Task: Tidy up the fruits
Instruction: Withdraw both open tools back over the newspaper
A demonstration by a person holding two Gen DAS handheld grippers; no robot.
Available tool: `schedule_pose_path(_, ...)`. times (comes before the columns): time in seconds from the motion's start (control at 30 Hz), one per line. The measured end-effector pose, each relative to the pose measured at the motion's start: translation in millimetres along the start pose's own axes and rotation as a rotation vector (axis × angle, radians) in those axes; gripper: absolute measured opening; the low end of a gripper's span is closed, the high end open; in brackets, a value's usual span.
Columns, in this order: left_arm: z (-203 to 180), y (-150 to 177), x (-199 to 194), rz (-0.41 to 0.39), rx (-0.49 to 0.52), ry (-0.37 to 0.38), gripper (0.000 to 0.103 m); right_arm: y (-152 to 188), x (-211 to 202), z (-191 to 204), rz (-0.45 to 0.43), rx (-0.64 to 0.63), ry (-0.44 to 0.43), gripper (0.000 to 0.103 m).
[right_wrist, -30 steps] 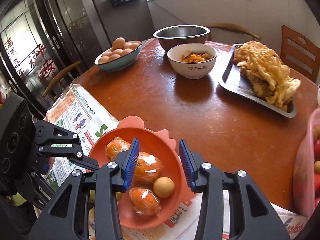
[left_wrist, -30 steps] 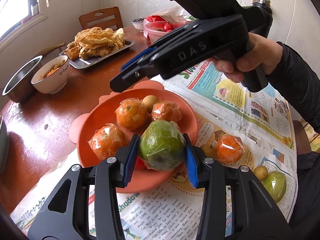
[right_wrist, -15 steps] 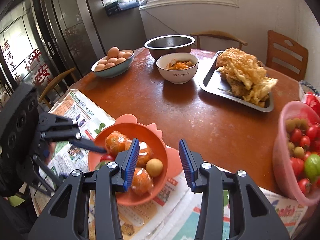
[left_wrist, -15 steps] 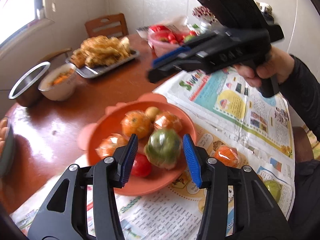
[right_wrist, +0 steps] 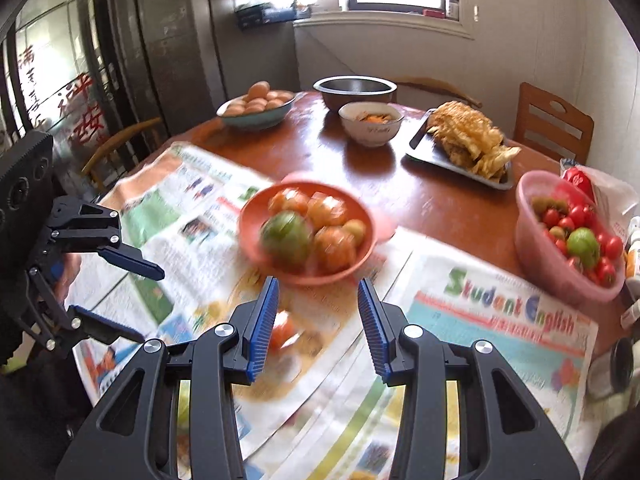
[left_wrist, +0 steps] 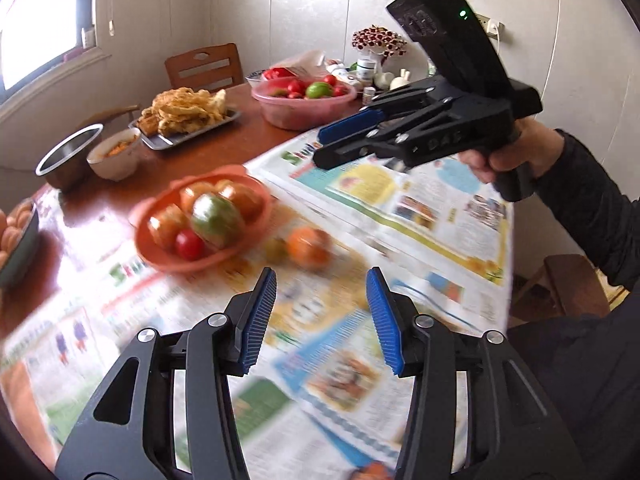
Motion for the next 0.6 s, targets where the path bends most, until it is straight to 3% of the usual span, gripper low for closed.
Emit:
schedule_pose_path(0.37, -49, 25, 13, 0.035, 0.011, -0.029, 0.044, 50, 2, 18, 0.039, -0.002, -0.008, 0.042)
schedule_pose_path(0.5, -54, 27, 17, 0.044, 0.027, -0.042, 0.044, 53, 4, 23, 0.03, -0.016, -0.017, 0.051)
schedule_pose_path(0.6, -56, 29, 19, 0.05, 0.025, -0.046, 0.044, 51, 8, 25, 0.028, -0.029, -0.023, 0.052)
Point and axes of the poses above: each gripper's, at about its wrist camera, not at the fingertips, and x roughly the way its jaws point, z to its left, y to its underside, the point moved 1 cm from there along x, roughly the way its jaws point, and after that the axes turned 2 degrees about y, right-handed, at the moved point
